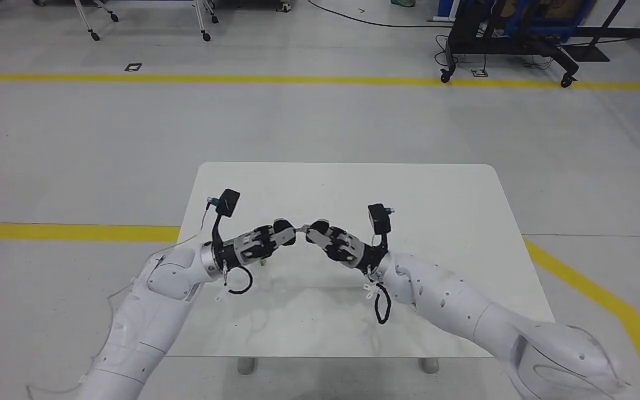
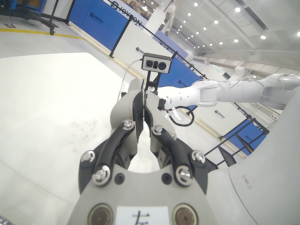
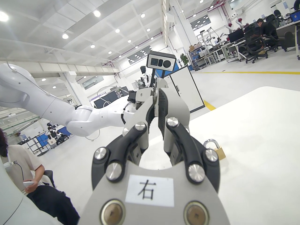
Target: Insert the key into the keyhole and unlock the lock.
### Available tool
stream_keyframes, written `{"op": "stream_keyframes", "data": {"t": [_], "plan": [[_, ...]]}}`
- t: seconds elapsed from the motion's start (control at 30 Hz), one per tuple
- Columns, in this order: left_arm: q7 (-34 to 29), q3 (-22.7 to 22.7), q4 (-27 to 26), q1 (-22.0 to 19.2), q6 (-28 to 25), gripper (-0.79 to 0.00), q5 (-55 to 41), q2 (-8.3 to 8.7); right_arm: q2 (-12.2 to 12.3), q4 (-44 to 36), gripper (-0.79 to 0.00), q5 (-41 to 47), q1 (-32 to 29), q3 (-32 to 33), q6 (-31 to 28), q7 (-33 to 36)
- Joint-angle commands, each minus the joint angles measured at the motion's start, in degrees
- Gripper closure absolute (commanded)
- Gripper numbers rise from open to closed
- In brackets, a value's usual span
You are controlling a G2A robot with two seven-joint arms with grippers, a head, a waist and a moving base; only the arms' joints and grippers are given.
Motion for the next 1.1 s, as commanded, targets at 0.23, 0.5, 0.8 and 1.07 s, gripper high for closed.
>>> {"op": "stream_keyframes", "data": {"t": [0.23,0.5,0.8,1.07], "plan": [[-6.3,-0.8,-0.3,-1.6,1.2,0.000,4.0,1.36,1.0,3.1,-0.385,-3.7,1.9,-3.7,0.0,0.3],[-5.6,-0.1,-2.0,-0.9,0.5,0.000,7.5,2.19,0.3,2.0,-0.357,-0.8,1.7,-3.7,0.0,4.7],[-5.4,0.7,-2.3,-1.1,0.5,0.000,8.2,2.83,0.2,1.0,0.000,2.9,1.7,-3.7,0.0,8.7],[-3.3,0.4,-2.6,-1.3,2.1,-0.785,11.3,3.26,0.4,0.7,0.000,4.0,1.7,-3.7,0.0,9.2]]}}
